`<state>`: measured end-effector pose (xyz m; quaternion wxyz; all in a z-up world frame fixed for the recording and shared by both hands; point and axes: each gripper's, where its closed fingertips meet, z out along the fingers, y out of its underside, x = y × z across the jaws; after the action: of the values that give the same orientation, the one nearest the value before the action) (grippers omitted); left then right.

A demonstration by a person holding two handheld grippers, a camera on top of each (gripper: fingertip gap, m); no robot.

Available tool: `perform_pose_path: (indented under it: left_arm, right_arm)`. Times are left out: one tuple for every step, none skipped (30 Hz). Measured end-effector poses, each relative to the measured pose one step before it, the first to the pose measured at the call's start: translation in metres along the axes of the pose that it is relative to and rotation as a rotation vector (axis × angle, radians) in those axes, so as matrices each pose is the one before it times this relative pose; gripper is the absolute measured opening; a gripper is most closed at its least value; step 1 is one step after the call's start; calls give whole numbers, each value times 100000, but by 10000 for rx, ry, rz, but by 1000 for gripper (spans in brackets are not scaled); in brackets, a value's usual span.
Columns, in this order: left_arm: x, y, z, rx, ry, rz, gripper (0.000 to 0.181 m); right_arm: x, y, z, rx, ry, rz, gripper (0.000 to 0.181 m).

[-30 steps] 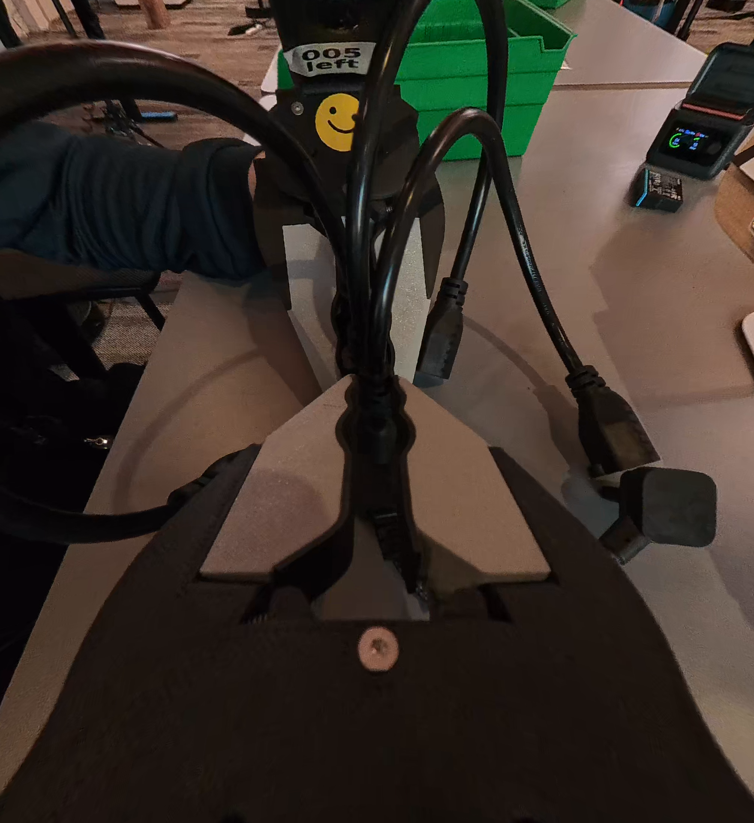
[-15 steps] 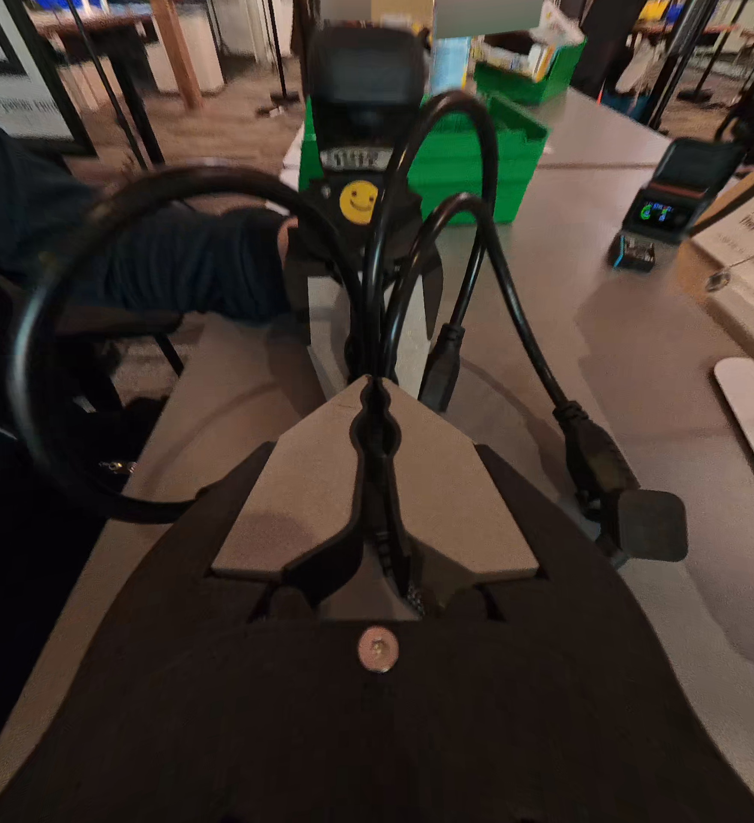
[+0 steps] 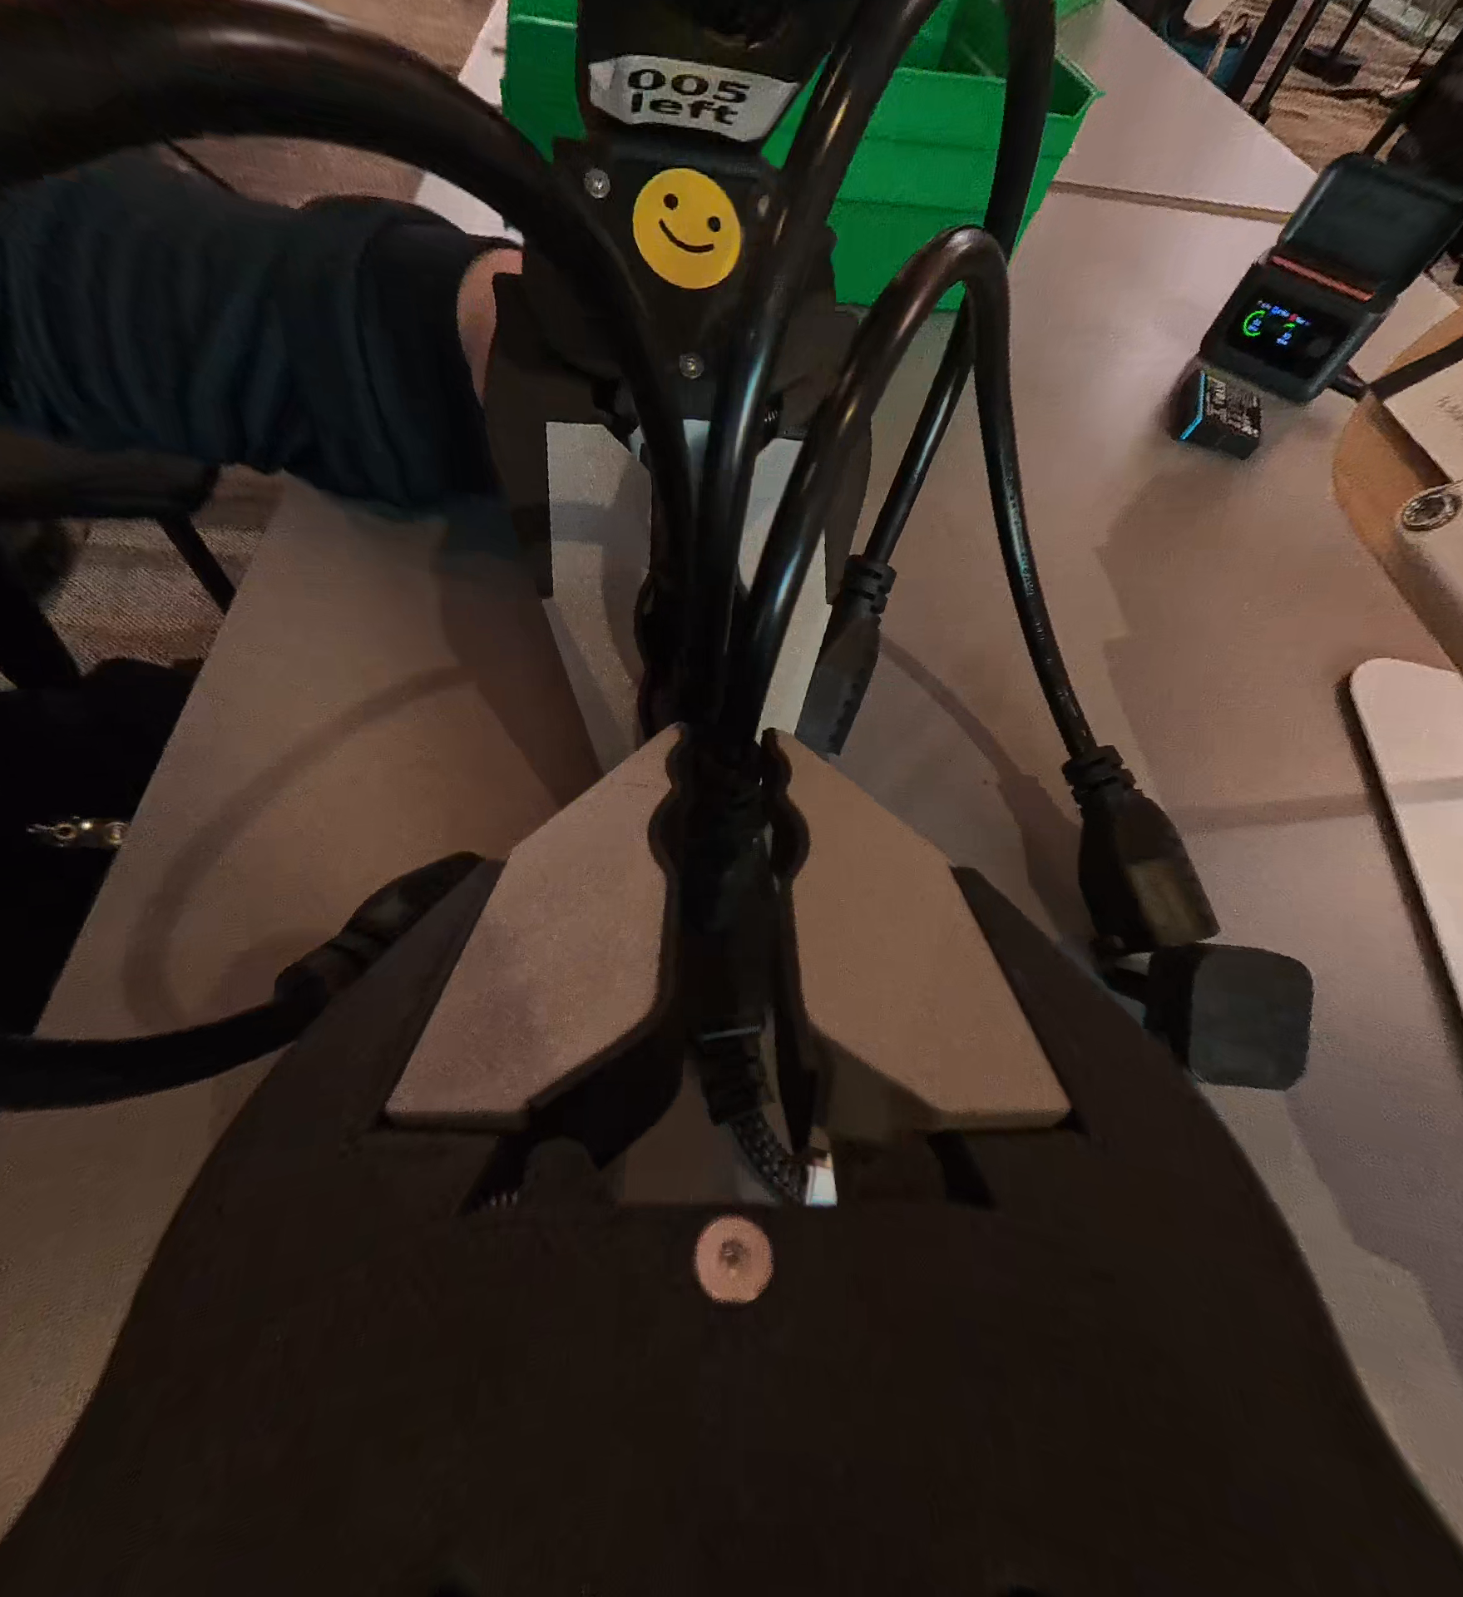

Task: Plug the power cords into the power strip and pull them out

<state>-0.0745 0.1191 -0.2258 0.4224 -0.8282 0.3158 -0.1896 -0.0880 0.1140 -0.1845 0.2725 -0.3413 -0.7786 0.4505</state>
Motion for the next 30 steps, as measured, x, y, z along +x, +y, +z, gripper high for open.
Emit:
perform_pose_path:
  left_arm:
    - [3, 13, 3, -29, -3, 22, 26]
    - [36, -29, 34, -35, 13, -9, 26]
    - [44, -14, 53, -23, -3, 16, 26]
    - [14, -35, 31, 28, 11, -9, 26]
    - [-30, -71, 32, 46, 27, -64, 26]
    - [-14, -45, 39, 14, 18, -53, 25]
    - [-13, 10, -8, -13, -45, 20, 25]
    - [22, 34, -3, -13, -45, 80, 26]
    - [11, 21, 11, -24, -49, 80, 26]
    - [9, 22, 5, -25, -11, 48, 26]
    - [0, 22, -23, -8, 12, -6, 26]
    - [40, 11, -26, -20, 36, -4, 26]
    - [31, 27, -28, -7, 31, 37, 26]
    - [-16, -27, -2, 39, 45, -71, 26]
    - [-29, -54, 2, 46, 58, -116, 25]
    - [22, -26, 18, 27, 14, -36, 26]
    - [4, 18, -2, 4, -51, 52, 26]
    - [-12, 28, 17, -34, -91, 89, 26]
    - [-9, 35, -19, -18, -54, 96, 26]
    - [-49, 59, -115, 8, 21, 26, 26]
    - [-13, 54, -82, 15, 47, 16, 26]
    - [9, 57, -56, -5, 10, 44, 27]
    - [3, 11, -7, 6, 21, -14, 26]
    - [-16, -46, 29, 60, 65, -102, 26]
    - [15, -91, 39, 104, 127, -167, 25]
    - [-22, -90, 49, 69, 68, -128, 26]
    - [-5, -12, 4, 33, 0, -27, 26]
    - [4, -2, -1, 12, -42, 51, 25]
    - [-18, 51, -6, -64, -75, 81, 26]
    - [-43, 54, -26, -82, -83, 92, 26]
  right_arm:
    - [-12, 77, -148, 15, -43, 10, 13]
    - [-34, 39, -109, 58, -57, 80, 14]
    - [-36, -4, -17, 62, -40, 81, 13]
    - [1, -41, 23, 66, -13, 65, 13]
    - [38, -83, 84, 95, -19, 116, 13]
    - [31, -83, 128, 88, -37, 164, 13]
    - [-21, -34, 72, 14, -15, 70, 13]
    - [-57, 52, -18, -59, 13, -90, 13]
    - [-51, 75, -71, -87, 29, -180, 13]
    - [-16, 104, -123, -105, -9, -145, 13]
    - [1, 76, -134, -78, -59, -10, 13]
    - [-44, 31, -45, -29, -82, 66, 14]
    - [-46, -50, 58, 26, -49, 72, 13]
    - [40, -78, 96, 72, -23, 133, 13]
    - [64, -93, 120, 112, -60, 239, 13]
    - [11, -76, 113, 100, -77, 191, 13]
    - [-40, 14, -11, 33, -39, -14, 13]
    - [-51, 76, -91, -56, 3, -176, 13]
    - [-29, 86, -108, -94, 36, -183, 13]
    - [21, 46, -94, -48, 52, -70, 13]
    - [-18, -6, 20, 15, 33, 19, 13]
    - [-22, -26, 71, 0, 26, 22, 13]
    - [7, -45, 78, 8, 13, 35, 13]
    - [72, -72, 89, 58, -15, 133, 13]
    - [84, -106, 131, 103, -43, 204, 13]
    - [66, -83, 99, 89, -40, 137, 13]
    - [33, -36, 24, 54, -15, 19, 13]
    - [-26, -19, 1, 47, 8, -22, 13]
    - [-25, -4, 10, 48, 44, -22, 13]
    - [-6, 26, -3, 36, 58, -30, 13]
